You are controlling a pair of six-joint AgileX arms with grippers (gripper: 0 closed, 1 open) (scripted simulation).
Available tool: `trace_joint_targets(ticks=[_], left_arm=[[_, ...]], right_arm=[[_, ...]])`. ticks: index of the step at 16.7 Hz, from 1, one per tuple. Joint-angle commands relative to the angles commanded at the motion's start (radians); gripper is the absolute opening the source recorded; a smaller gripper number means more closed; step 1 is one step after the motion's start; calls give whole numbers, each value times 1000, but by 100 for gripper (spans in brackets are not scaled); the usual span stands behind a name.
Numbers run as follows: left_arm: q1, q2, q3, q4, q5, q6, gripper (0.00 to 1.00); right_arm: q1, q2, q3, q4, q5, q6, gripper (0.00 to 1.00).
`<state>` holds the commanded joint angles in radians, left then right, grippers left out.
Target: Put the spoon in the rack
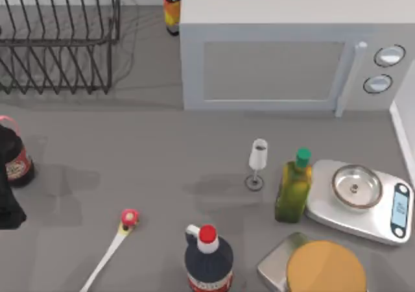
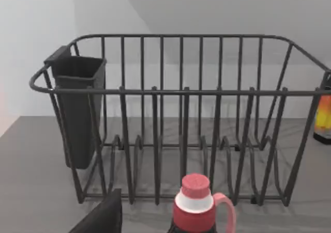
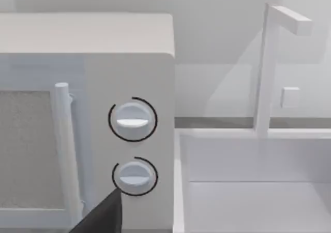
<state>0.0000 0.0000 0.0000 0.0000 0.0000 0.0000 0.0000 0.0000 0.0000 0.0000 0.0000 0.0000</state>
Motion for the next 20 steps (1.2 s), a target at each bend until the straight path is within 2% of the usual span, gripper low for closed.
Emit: trace_joint_targets(ticks=[3, 7, 20], left_arm=[[-7, 12, 11, -11, 1, -1, 100], [-77, 161, 134, -134, 4, -13, 100], [-461, 1258, 803, -868, 0, -74, 100]], right_arm=[[0, 0, 0, 0, 0, 0, 100], [0, 0, 0, 0, 0, 0, 100], [0, 0, 0, 0, 0, 0, 100]])
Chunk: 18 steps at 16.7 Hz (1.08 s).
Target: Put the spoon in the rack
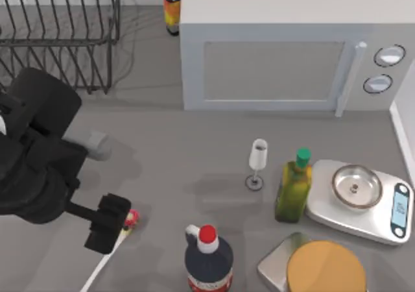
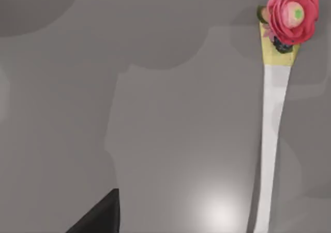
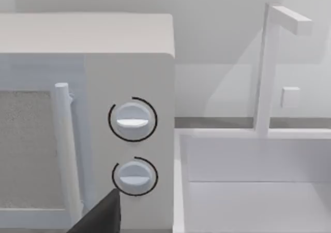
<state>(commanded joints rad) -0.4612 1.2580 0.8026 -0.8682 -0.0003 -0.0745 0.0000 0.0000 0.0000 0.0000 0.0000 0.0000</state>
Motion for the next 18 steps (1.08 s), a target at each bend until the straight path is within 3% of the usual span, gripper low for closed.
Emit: trace_joint_targets(ticks=[5, 12, 18], left_arm=[[-84, 226, 156, -152, 0, -14, 100], [-89, 246, 168, -162, 0, -15, 100], [-90, 351, 54, 61, 0, -11, 100]], right_arm=[[0, 0, 0, 0, 0, 0, 100], [0, 0, 0, 0, 0, 0, 100], [0, 0, 0, 0, 0, 0, 100]])
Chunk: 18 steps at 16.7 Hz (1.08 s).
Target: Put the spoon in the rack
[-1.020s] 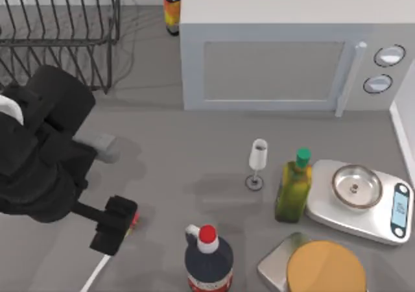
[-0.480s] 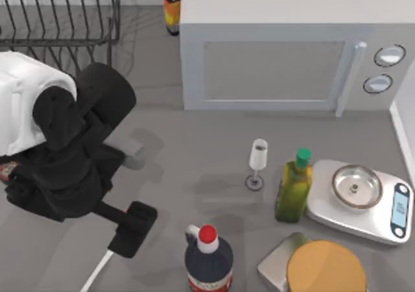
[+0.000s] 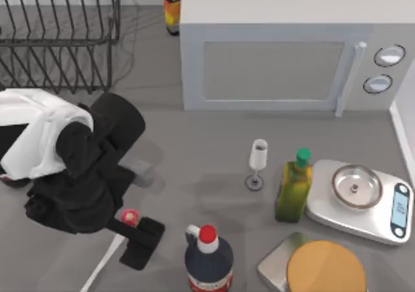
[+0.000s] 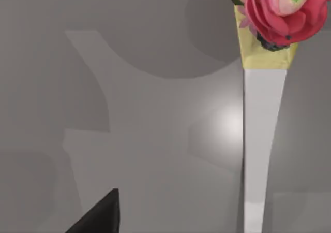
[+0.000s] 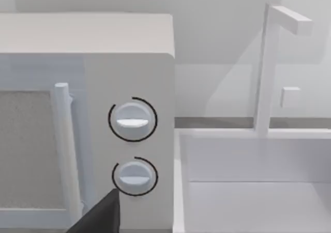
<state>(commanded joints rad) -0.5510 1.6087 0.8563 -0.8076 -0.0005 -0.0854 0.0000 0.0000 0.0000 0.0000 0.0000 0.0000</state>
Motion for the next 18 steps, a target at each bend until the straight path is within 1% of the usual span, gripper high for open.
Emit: trace_joint_targets(ticks=[3, 5, 10, 18], left_arm=[[0, 71, -77, 152, 0, 1, 100], [0, 102, -108, 207, 0, 2, 100], [0, 109, -116, 219, 0, 2, 100], [0, 109, -116, 219, 0, 2, 40]], right_arm=[[0, 0, 0, 0, 0, 0, 100], [0, 0, 0, 0, 0, 0, 100], [0, 0, 0, 0, 0, 0, 100], [0, 0, 0, 0, 0, 0, 100]])
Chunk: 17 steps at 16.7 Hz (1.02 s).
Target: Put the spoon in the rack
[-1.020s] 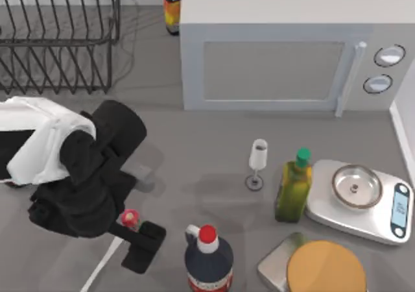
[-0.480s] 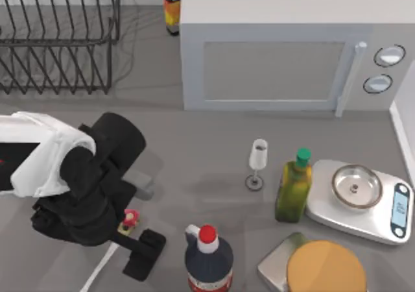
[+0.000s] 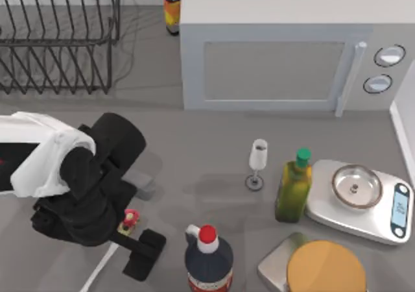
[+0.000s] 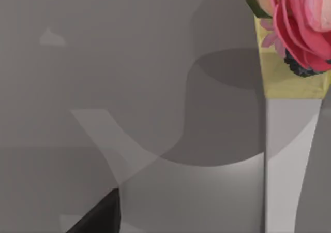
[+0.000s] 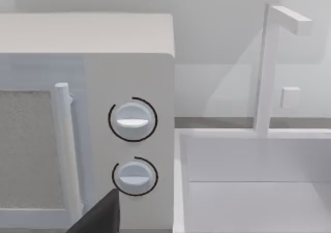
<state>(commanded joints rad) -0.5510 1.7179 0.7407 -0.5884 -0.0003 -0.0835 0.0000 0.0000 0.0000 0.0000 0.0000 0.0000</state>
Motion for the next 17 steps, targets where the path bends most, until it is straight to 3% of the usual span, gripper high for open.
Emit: trace_joint_targets(ticks=[5, 13, 17], left_arm=[[0, 0, 0, 0, 0, 0, 2], [0, 0, 0, 0, 0, 0, 0], [2, -74, 66, -100, -6, -2, 0]], right_arm=[[0, 0, 0, 0, 0, 0, 100], [0, 0, 0, 0, 0, 0, 100], [0, 0, 0, 0, 0, 0, 100]])
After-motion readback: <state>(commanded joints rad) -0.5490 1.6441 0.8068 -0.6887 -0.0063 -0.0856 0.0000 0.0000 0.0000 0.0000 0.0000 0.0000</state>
